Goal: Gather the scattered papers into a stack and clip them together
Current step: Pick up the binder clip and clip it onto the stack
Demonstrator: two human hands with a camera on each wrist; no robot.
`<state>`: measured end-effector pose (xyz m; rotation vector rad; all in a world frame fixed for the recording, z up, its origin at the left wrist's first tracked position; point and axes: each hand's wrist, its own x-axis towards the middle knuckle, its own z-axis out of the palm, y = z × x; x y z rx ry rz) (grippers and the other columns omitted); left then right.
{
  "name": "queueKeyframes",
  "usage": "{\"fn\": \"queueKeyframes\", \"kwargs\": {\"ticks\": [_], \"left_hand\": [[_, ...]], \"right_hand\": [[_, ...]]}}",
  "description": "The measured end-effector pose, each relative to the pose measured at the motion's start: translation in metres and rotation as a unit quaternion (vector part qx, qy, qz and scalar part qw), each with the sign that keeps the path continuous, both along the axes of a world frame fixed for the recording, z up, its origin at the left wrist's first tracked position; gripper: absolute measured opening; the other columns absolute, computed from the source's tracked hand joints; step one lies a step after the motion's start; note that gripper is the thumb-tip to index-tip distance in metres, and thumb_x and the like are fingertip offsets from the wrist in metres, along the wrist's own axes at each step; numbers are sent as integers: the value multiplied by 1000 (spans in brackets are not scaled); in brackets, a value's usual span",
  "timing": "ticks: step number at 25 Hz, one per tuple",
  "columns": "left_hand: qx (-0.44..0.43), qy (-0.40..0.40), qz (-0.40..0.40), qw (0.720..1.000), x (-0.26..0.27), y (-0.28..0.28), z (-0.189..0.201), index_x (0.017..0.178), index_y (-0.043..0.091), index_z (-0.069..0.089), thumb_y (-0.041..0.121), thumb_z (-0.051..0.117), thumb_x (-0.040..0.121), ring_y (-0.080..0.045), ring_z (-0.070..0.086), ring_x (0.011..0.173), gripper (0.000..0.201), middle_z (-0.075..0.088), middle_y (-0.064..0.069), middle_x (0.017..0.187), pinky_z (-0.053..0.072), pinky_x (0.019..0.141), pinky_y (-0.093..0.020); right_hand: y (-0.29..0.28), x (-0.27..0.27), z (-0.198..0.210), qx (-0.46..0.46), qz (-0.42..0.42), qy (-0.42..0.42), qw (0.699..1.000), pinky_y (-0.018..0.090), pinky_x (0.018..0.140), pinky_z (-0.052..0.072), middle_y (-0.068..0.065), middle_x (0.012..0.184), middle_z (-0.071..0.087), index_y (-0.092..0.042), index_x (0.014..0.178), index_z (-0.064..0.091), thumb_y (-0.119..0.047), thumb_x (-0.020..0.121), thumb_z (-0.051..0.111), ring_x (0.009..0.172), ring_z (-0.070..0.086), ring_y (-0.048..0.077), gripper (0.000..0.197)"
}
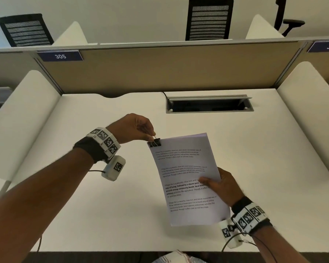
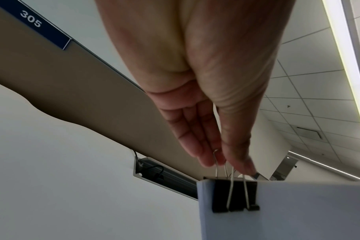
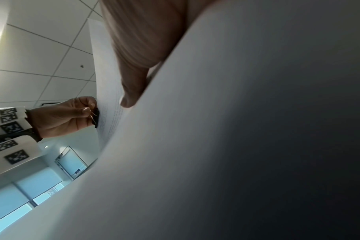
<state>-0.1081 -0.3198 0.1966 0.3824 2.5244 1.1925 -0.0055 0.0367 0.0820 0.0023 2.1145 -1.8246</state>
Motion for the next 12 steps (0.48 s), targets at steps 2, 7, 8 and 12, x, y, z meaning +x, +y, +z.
{"fn": "queueKeyframes", "kwargs": {"ticks": [2,7,8,12], "left_hand": [[8,-21,-3,1000,-1,0,2,86,13,75,11,84,79,-22,77,93,12,80,-3,98,60,92,-44],[28,-44,18,998,-3,0,0,89,1,73,10,83,80,-20,76,97,16,80,-5,103,60,93,-42],[32,-46,25,998,-4,0,0,90,1,73,11,83,81,-18,76,98,17,80,-4,104,60,94,-41],[33,-27,40,998,-4,5,-5,114,14,70,19,82,83,-6,71,108,34,74,6,119,59,94,-30]], "right_hand": [[1,1,0,-4,3,-3,1000,23,65,60,-5,91,80,-15,102,71,-12,82,81,78,77,16,23],[1,1,1,-15,6,-4,1000,27,65,60,-1,93,80,-13,104,71,-13,81,82,80,77,20,25],[0,1,0,-18,7,0,1000,26,65,60,-1,94,80,-13,105,71,-12,81,82,80,77,20,26],[-2,-2,0,-24,4,20,1000,24,65,59,-1,95,79,-12,105,71,-12,81,82,80,76,18,27]]}}
